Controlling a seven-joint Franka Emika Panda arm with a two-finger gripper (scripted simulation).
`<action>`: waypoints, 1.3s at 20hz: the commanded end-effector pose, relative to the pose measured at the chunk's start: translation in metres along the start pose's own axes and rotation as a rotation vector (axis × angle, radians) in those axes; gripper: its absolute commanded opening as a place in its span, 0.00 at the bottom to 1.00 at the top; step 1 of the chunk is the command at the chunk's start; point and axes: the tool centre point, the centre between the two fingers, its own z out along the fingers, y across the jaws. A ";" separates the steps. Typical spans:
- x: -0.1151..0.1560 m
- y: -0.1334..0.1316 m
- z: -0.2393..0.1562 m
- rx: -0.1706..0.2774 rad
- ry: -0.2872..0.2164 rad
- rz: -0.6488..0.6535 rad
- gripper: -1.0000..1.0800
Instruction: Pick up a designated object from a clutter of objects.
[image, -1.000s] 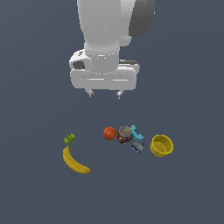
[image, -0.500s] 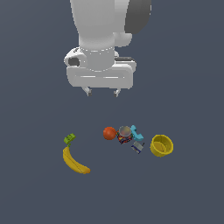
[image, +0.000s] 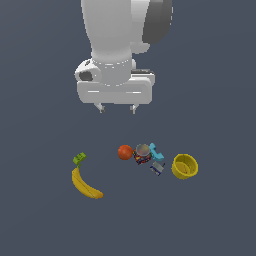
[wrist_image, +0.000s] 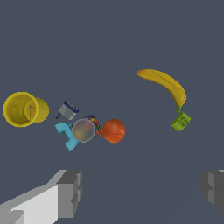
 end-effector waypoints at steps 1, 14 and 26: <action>0.001 0.000 0.006 -0.002 -0.001 -0.031 0.96; 0.008 -0.002 0.064 -0.014 -0.013 -0.321 0.96; 0.008 -0.006 0.128 -0.015 -0.028 -0.651 0.96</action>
